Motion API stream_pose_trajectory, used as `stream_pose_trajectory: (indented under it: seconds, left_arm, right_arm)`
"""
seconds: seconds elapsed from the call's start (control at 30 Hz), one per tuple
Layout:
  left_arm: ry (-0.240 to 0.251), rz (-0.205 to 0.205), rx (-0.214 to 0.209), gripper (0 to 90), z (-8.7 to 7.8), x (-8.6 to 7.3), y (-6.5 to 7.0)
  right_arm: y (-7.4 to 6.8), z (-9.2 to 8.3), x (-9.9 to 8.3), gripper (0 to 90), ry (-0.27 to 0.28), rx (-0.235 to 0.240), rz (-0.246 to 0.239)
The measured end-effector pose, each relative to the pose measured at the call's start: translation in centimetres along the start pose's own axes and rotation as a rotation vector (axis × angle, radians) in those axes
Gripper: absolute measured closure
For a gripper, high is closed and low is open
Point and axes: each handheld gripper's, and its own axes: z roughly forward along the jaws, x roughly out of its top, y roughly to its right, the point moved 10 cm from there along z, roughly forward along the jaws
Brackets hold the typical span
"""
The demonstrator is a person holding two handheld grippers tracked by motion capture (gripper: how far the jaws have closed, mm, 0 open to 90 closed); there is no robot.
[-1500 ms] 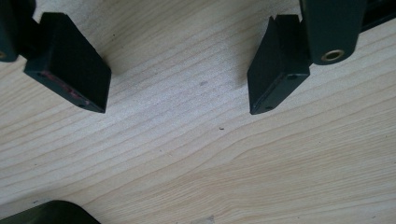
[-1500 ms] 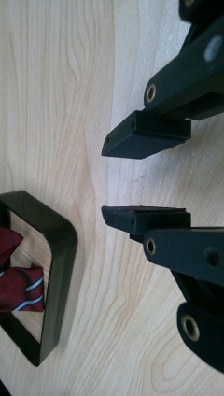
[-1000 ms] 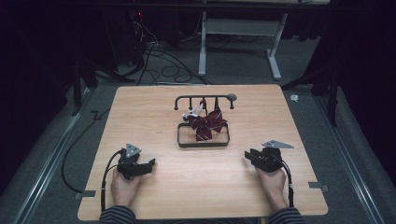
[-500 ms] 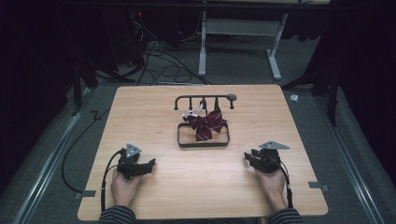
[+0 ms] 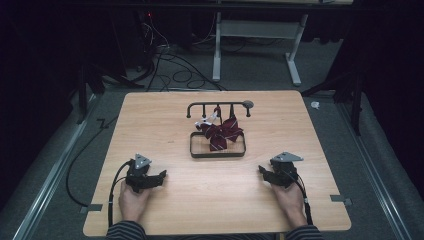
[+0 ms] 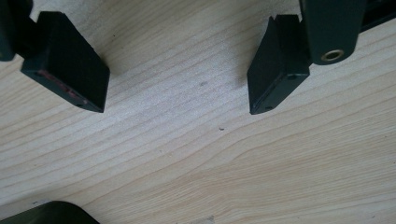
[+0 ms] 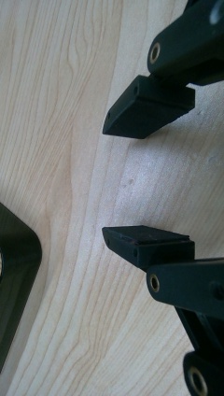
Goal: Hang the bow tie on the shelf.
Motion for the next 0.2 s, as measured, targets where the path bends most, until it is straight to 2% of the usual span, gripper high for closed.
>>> stream_pose_trajectory:
  seconds: [0.2]
  left_arm:
    - [0.0, 0.0, 0.0, 21.6, 0.0, 0.0, 0.0]
  right_arm:
    - [0.0, 0.0, 0.01, 46.0, 0.0, 0.001, 0.0]
